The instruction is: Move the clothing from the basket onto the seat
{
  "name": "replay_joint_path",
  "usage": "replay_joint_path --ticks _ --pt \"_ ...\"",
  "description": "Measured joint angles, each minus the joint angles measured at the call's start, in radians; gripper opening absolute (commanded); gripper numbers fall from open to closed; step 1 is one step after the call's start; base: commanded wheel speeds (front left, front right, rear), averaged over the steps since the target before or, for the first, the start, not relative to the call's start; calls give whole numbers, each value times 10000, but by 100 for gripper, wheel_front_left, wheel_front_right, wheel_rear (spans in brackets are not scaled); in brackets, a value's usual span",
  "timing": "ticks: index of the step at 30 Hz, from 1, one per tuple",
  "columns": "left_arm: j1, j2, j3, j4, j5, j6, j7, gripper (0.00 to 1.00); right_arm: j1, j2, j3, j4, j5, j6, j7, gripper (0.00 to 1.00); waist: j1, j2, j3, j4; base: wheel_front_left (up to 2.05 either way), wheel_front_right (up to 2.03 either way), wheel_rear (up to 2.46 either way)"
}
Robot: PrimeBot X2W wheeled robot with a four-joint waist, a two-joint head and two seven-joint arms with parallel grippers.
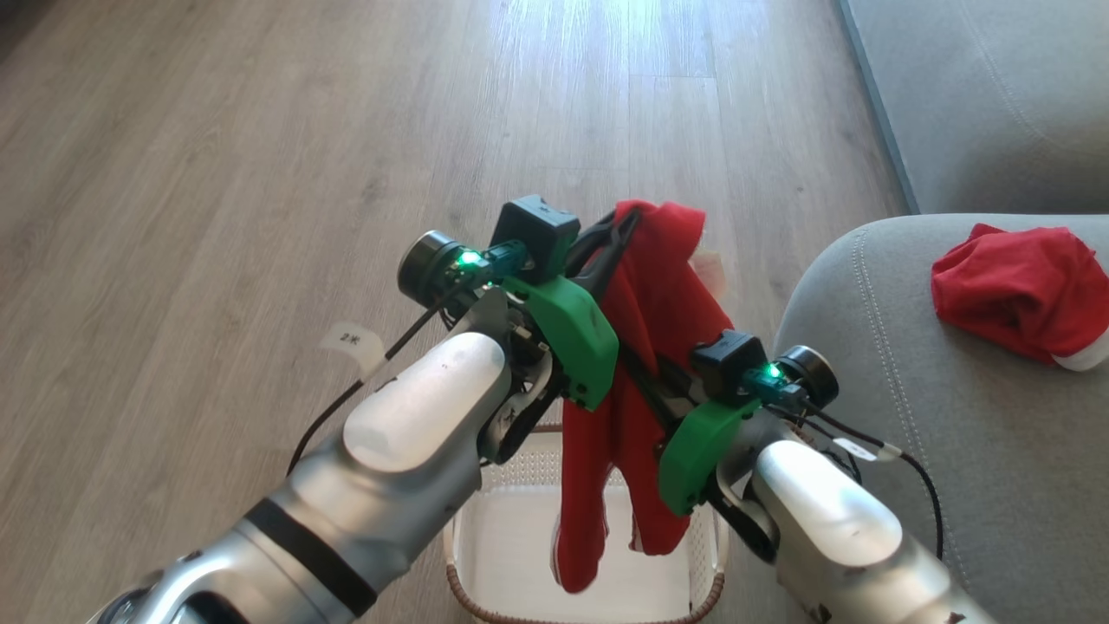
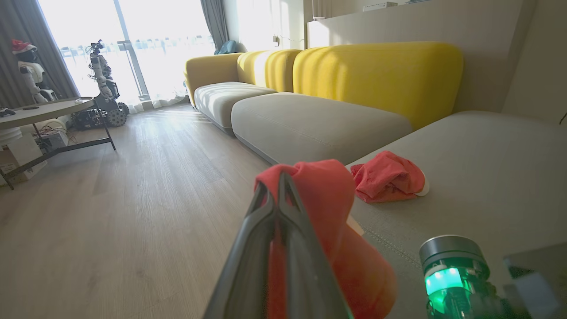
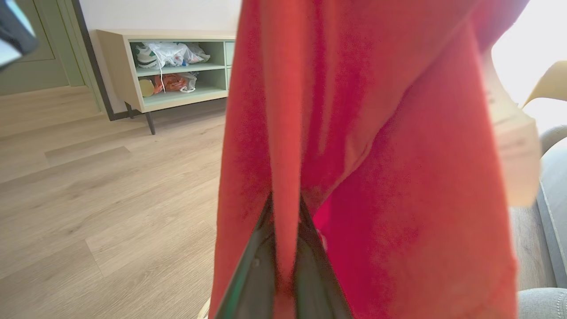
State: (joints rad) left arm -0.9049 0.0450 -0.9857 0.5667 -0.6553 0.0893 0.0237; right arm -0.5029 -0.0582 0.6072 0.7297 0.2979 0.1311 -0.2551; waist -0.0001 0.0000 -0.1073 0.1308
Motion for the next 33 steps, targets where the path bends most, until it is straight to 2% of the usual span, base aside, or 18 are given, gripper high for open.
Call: replay_joint_path --ticks 1,3,4,5,19,33 --pt "3 12 17 2 -42 92 -23 0 4 0 -75 -31 0 0 0 0 0 0 1 -25 0 0 0" --pt "16 58 23 12 -44 165 -136 45 5 -2 -226 -121 -2 0 0 0 0 0 4 -93 0 0 0" --pt "33 90 25 23 -44 171 -186 87 6 -2 -286 -173 -4 0 0 0 0 0 4 -136 0 0 0" --pt "49 121 29 42 -44 205 -263 100 11 -2 -351 -224 -4 0 0 0 0 0 4 -178 0 0 0" --pt "863 305 73 477 -209 332 -1062 100 42 -38 -1726 -665 -945 0 0 0 0 0 10 -1088 0 0 0" --pt "1634 372 -69 614 -234 330 -1453 100 68 -301 -3106 -1390 -1854 0 0 0 0 0 145 -2599 0 0 0"
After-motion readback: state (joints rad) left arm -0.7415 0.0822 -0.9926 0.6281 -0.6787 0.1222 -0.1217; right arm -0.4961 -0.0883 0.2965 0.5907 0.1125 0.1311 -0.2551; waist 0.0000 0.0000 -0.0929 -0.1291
